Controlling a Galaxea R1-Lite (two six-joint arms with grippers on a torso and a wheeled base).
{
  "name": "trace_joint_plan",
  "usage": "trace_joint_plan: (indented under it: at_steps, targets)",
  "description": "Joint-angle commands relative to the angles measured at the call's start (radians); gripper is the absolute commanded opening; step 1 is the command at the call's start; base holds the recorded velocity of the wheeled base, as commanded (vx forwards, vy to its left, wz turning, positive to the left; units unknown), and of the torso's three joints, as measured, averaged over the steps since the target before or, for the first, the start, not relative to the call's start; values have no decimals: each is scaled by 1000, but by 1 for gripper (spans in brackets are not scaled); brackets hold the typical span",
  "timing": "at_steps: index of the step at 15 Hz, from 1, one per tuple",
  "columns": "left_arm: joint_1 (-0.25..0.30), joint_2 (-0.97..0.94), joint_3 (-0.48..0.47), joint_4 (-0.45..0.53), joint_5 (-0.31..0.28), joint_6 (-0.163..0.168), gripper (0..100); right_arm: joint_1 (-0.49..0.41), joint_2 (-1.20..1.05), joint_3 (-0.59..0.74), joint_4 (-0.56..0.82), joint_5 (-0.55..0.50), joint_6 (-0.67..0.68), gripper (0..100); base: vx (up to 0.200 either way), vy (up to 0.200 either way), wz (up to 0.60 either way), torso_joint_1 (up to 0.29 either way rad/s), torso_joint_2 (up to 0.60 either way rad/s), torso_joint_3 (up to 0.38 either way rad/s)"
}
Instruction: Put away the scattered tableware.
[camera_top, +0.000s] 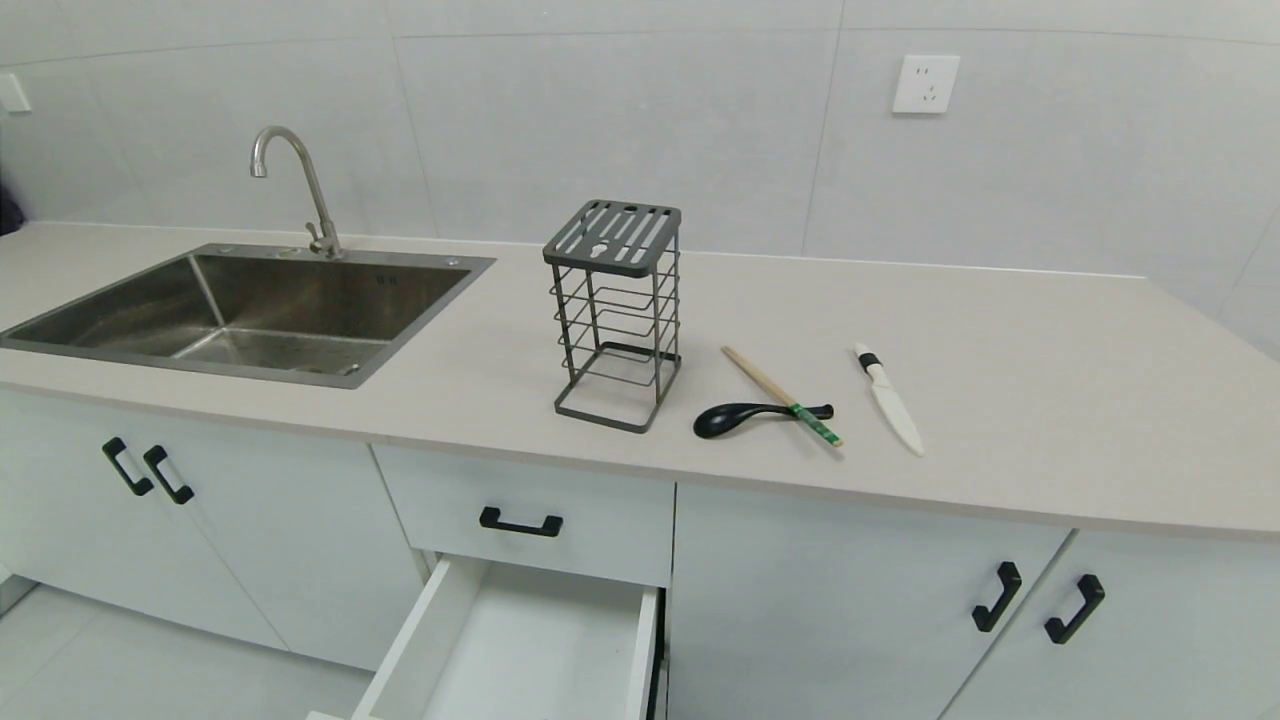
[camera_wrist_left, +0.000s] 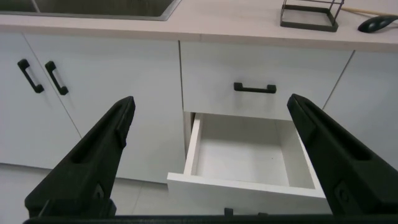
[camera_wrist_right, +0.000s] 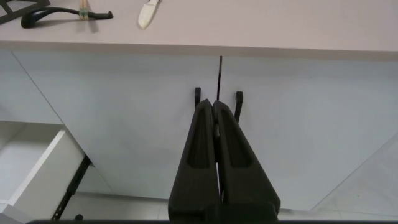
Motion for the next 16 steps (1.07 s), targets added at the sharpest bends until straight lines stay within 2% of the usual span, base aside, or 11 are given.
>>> trace_joint_plan:
  at_steps: [1, 11, 12, 16]
  targets:
    - [0, 1, 0, 0, 0, 0, 100, 0, 1, 1, 1, 0, 0, 0, 0, 0, 0, 76, -124, -51]
    - [0, 1, 0, 0, 0, 0, 100, 0, 0, 1, 2, 0, 3, 0, 0, 0, 0, 5, -7, -3]
    - [0, 1, 0, 0, 0, 0, 100, 0, 0, 1, 2, 0, 2, 100, 0, 0, 0, 0, 0, 0]
    - [0, 1, 0, 0, 0, 0, 100, -2, 0, 1, 1, 0, 2, 100, 0, 0, 0, 0, 0, 0]
